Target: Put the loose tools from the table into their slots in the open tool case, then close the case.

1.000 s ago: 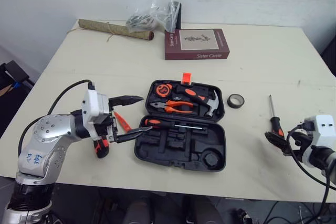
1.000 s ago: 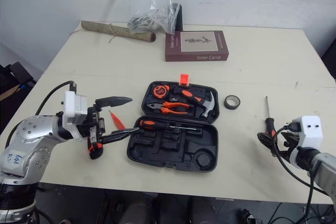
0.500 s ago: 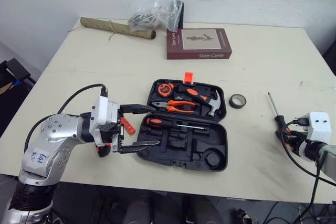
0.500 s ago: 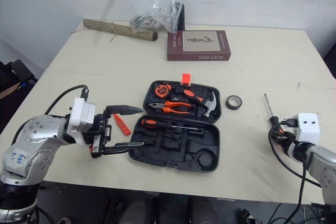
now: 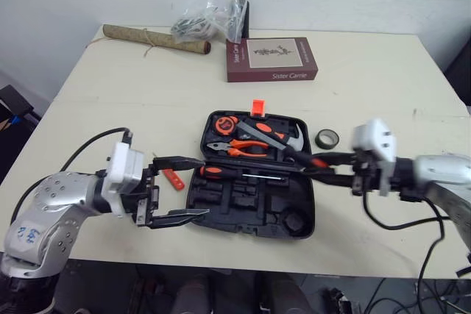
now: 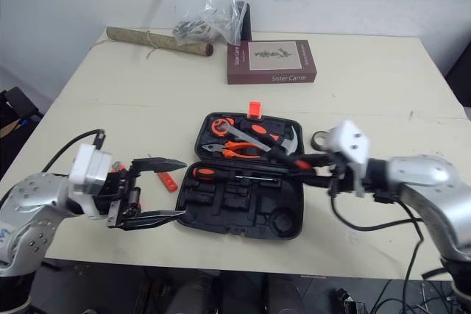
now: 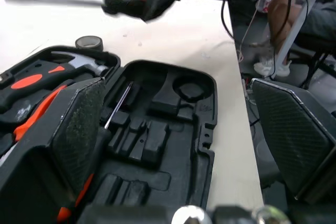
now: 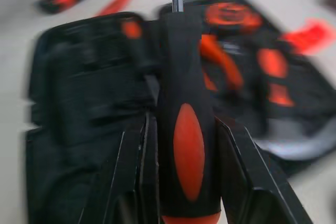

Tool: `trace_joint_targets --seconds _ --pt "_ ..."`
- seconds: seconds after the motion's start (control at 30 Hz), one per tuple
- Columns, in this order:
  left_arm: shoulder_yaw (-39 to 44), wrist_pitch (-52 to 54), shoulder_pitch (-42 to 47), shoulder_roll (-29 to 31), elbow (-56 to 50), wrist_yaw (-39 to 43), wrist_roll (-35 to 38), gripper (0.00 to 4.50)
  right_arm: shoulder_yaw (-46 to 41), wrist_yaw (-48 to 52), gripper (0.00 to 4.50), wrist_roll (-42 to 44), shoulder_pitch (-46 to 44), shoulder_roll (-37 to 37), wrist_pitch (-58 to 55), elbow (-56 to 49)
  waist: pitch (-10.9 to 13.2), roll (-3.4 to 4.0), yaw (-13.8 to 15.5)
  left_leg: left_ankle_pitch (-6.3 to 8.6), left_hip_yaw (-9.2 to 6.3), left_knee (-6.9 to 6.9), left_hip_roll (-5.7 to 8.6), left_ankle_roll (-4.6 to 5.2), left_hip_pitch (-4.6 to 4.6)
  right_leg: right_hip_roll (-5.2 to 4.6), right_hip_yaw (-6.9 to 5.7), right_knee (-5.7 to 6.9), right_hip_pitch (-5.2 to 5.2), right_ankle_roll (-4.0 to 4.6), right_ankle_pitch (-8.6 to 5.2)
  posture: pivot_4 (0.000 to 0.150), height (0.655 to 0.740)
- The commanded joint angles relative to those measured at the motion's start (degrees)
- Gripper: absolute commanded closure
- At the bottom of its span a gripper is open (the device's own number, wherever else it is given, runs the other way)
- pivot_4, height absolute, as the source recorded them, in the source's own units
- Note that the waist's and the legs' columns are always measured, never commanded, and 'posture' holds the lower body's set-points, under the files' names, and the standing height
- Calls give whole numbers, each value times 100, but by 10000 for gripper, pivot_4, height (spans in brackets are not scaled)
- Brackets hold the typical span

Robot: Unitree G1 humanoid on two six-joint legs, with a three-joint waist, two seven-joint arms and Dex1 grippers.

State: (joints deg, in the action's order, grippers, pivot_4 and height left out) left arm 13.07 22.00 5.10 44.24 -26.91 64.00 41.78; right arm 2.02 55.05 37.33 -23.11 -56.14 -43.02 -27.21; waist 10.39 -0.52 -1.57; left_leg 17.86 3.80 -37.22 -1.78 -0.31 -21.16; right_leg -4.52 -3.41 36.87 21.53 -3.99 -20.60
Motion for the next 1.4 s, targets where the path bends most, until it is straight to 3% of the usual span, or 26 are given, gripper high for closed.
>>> trace_joint_targets --seconds 0.03,0.23,0.47,0.67,1.0,1.4 --pt "218 -376 -236 78 -15 90 -252 0 788 139 34664 -158 -717 -107 -741 -365 0 -1 7 0 -2 1 0 1 -1 -1 -1 -3 0 0 0 1500 7400" --pt "446 -535 -633 31 92 -72 -382 0 2350 340 34664 -1650 -1580 -116 -459 29 2 -3 2 2 -15 1 4 2 -17 -6 -3 -20 3 3 -2 1500 7400" --pt "616 -498 -981 17 -84 -158 -297 0 2718 732 34664 -2450 -1725 -121 -107 490 2 -3 -4 1 -15 0 2 1 -13 -7 -6 -16 2 3 -2 1500 7400" --pt "661 -476 -1083 39 -181 -218 -269 0 2638 813 34664 -2590 -1497 -36 -207 544 1 -3 -4 2 -15 0 2 2 -11 -7 -6 -12 1 3 -2 1500 7400" --pt "577 -383 -1057 42 -320 -338 -270 0 1969 587 34664 -2022 -968 188 -1320 235 0 -5 4 2 -17 -1 2 2 -9 -8 -8 -9 -4 3 -2 1500 7400" --pt "474 -306 -869 57 -217 -334 -289 0 2018 356 34664 -2035 -938 409 -1528 344 -3 -10 0 2 -17 -3 3 3 -7 -8 -9 -8 -5 3 -2 1500 7400"
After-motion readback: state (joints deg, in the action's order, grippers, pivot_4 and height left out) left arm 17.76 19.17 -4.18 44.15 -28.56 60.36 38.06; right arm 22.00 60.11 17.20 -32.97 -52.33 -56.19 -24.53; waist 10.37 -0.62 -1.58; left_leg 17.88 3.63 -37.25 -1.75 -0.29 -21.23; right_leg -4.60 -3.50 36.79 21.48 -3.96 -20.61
